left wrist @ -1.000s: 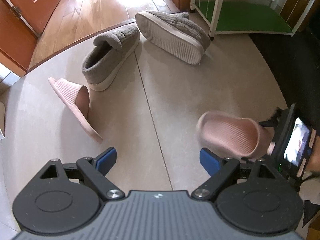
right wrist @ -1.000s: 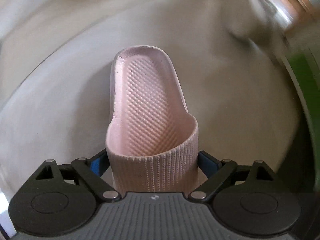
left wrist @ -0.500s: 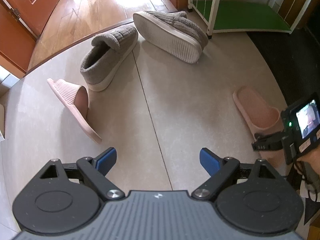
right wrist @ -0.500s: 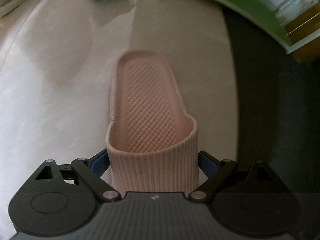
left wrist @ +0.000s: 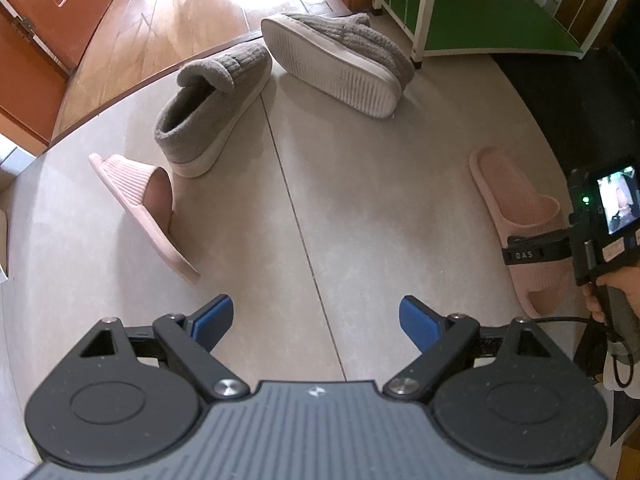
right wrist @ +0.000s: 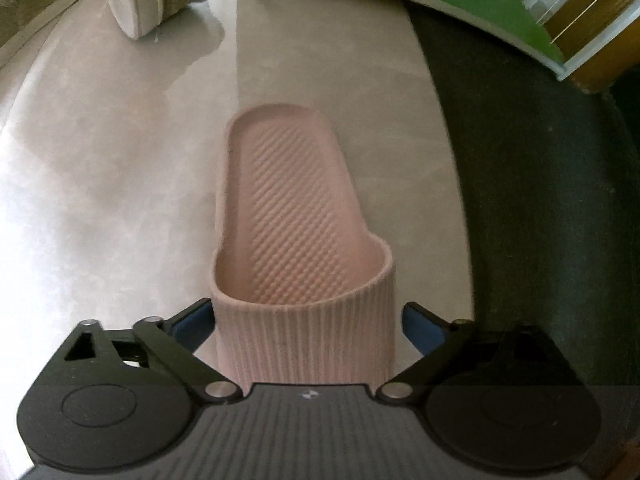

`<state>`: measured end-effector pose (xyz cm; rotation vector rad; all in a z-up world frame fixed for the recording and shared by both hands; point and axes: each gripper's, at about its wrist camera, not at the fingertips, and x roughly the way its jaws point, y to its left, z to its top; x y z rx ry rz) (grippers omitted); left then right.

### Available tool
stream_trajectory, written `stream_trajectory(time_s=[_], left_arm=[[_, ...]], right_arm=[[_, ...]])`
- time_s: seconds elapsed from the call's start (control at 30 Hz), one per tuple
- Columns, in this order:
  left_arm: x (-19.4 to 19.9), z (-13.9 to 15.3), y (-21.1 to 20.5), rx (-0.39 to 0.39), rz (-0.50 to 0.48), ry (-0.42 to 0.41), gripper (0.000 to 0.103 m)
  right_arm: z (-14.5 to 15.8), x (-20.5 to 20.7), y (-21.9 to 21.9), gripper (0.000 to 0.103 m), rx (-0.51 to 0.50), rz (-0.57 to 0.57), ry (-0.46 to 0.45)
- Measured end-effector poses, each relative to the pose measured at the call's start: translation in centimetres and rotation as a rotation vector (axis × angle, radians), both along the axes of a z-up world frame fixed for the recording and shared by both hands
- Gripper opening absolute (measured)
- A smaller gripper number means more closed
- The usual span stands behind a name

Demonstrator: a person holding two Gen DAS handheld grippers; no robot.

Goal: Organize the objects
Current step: 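Carry the pink slipper and set it on the floor, open right gripper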

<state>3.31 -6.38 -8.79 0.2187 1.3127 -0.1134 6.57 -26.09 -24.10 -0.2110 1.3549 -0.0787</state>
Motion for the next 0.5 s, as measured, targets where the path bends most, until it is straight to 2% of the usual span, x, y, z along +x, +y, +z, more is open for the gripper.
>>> stream_trajectory(time_s=[0.23, 0.37, 0.5], left_arm=[[0.3, 0.4, 0.8, -0.008, 0.032, -0.023, 0.09], [0.7, -0.2, 2.3, 0.032, 0.072, -0.042, 0.09], [2.1, -2.2, 5.4, 0.112, 0.151, -0.041, 0.09]], right_arm=[[5.0, -1.0, 2.2, 0.103, 0.009, 0.124, -0.015], [9.3, -2.4, 3.7, 0.103, 0.009, 0.23, 0.012], [13.7, -3.5, 4.4, 0.103, 0.062, 0.292, 0.019]])
